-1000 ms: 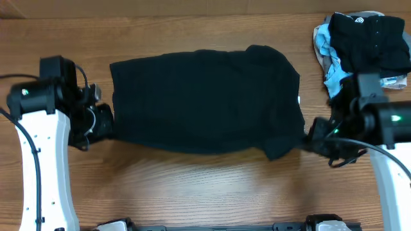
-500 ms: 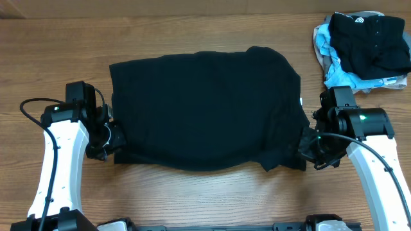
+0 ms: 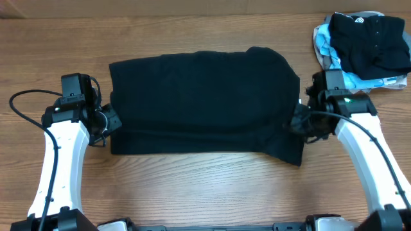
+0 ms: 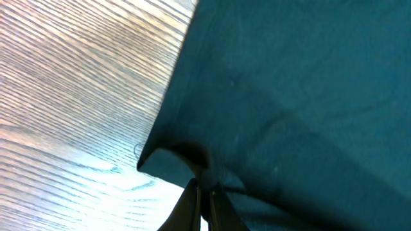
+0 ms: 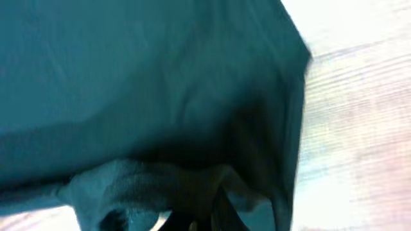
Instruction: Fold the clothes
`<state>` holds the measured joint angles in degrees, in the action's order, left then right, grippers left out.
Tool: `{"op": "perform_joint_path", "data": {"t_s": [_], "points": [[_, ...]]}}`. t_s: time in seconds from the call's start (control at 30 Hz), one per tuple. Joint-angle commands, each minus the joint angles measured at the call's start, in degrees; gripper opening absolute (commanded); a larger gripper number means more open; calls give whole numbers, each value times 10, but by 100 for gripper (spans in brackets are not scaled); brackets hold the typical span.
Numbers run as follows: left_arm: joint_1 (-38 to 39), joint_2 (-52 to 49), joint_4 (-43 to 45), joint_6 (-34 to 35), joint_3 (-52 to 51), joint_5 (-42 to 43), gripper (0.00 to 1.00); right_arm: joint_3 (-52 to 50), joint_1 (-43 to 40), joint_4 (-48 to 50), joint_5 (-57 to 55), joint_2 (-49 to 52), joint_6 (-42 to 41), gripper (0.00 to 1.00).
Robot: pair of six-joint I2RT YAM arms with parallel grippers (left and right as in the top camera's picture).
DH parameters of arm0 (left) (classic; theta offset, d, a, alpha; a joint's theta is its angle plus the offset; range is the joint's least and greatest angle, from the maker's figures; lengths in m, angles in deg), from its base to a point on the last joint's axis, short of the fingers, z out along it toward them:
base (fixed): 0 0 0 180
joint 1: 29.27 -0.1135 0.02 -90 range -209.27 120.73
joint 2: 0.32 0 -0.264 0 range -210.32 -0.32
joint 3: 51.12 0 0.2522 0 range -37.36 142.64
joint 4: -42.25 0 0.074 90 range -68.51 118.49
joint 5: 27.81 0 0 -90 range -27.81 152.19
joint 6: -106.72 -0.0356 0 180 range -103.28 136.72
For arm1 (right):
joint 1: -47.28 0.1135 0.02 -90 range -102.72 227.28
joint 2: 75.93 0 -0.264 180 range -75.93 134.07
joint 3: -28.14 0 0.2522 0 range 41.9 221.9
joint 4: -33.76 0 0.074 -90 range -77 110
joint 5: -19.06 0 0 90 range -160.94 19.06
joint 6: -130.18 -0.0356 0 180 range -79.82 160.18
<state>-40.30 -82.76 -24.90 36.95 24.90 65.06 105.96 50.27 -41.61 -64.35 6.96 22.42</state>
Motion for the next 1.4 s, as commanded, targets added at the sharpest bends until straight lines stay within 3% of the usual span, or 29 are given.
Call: {"op": "perform_joint_path", "data": {"t_s": [0.0,0.6,1.23,1.3,1.37], "points": [[-2,-13,3,17,-4,-36,4,-2,-4,42,-10,28,32,4],[-2,-148,25,23,-8,-40,4,-2,-4,223,-10,71,152,4],[-2,-157,116,25,-8,-49,4,-2,-4,258,-9,140,161,4],[-2,-157,121,25,-8,-49,8,-2,-4,257,-9,140,161,4],[-2,-157,122,25,-8,-48,26,-2,-4,257,-9,140,161,4]]}}
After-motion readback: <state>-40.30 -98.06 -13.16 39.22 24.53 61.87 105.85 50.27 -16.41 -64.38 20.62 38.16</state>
